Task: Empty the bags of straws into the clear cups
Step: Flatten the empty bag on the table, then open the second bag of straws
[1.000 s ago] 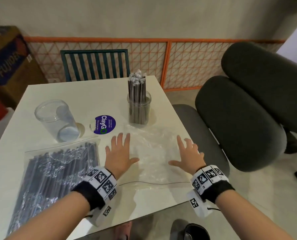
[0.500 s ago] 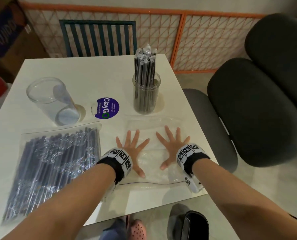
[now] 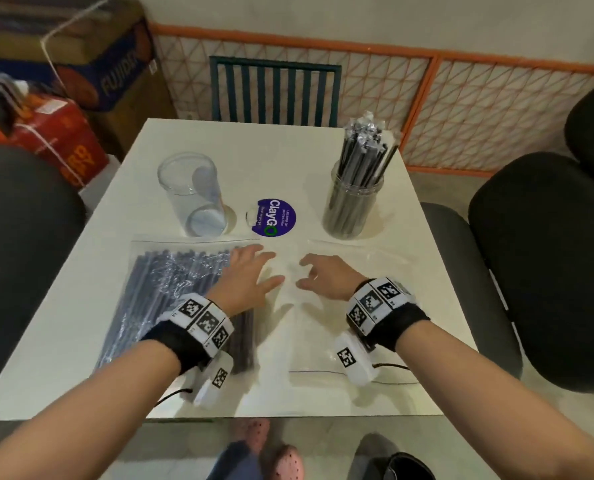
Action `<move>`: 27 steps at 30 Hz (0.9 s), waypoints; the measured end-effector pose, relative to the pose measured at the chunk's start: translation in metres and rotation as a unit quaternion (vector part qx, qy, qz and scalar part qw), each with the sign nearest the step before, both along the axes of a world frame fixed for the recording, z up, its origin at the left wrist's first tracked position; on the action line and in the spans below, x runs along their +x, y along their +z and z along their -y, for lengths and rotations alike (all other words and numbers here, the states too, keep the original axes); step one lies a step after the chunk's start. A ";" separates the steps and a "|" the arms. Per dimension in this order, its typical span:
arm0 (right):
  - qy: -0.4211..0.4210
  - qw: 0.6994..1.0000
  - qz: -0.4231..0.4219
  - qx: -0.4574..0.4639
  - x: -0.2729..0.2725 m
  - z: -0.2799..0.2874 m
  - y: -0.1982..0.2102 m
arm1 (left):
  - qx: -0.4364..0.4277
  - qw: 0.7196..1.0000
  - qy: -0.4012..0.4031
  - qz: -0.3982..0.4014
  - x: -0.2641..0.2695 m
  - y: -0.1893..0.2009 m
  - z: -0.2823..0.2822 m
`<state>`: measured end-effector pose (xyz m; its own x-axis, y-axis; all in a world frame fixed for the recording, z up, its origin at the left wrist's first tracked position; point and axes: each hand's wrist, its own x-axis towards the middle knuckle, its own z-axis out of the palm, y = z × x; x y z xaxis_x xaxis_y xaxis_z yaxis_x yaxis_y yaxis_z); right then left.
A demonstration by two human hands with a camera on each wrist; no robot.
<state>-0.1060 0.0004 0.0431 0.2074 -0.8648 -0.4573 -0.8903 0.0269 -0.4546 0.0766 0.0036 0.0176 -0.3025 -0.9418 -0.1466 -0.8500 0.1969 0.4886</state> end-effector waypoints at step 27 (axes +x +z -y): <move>-0.140 0.945 0.296 -0.013 0.130 -0.004 0.041 | -0.274 0.883 0.294 -0.244 0.140 0.091 -0.037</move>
<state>0.0242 0.0049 0.0840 0.1823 -0.9327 -0.3112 -0.4395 0.2058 -0.8743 0.2165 0.0405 0.1089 0.3614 -0.8464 0.3912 -0.5989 0.1108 0.7931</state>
